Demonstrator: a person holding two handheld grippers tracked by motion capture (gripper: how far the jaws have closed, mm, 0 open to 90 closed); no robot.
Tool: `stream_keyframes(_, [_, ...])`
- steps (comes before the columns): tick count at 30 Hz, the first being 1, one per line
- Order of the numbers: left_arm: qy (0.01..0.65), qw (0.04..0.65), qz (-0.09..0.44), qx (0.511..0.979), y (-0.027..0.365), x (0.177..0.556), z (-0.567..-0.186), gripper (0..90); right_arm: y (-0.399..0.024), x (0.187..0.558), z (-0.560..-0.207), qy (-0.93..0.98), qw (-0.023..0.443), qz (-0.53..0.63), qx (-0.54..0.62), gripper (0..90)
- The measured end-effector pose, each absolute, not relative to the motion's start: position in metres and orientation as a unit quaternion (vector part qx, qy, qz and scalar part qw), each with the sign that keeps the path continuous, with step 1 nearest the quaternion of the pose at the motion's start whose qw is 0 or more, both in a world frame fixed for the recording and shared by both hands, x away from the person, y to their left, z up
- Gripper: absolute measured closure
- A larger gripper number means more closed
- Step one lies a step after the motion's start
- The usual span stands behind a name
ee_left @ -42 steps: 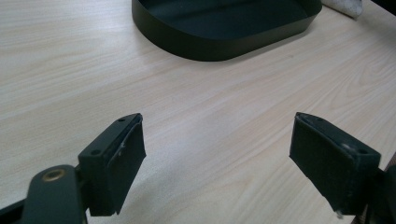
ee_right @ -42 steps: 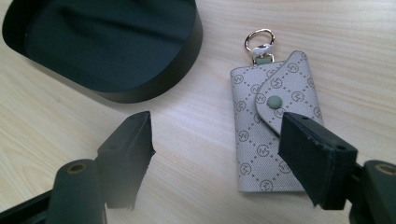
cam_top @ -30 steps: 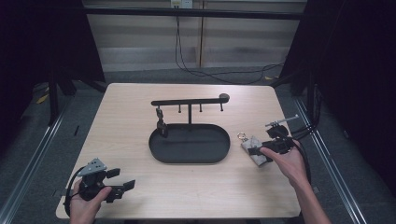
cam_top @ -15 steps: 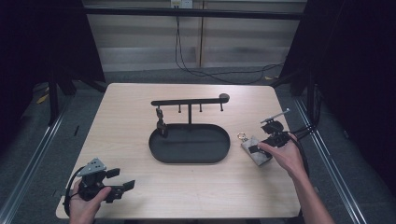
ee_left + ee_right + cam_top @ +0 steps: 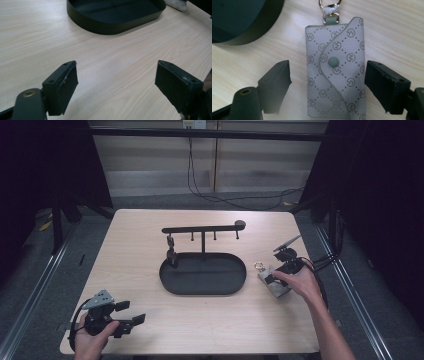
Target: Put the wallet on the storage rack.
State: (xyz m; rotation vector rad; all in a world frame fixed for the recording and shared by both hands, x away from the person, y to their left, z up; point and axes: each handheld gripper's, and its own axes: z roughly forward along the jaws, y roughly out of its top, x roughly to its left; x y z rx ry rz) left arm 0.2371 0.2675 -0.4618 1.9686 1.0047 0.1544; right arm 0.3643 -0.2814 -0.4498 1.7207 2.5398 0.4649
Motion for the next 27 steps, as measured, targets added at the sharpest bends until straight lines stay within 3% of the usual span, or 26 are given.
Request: stream_keyframes(27, [0.409, 0.441, 0.064, 0.796, 0.267, 0.237, -0.462, 18.6, -0.271, 0.379, -0.474, 0.831, 0.013, 0.071, 0.552, 26.4])
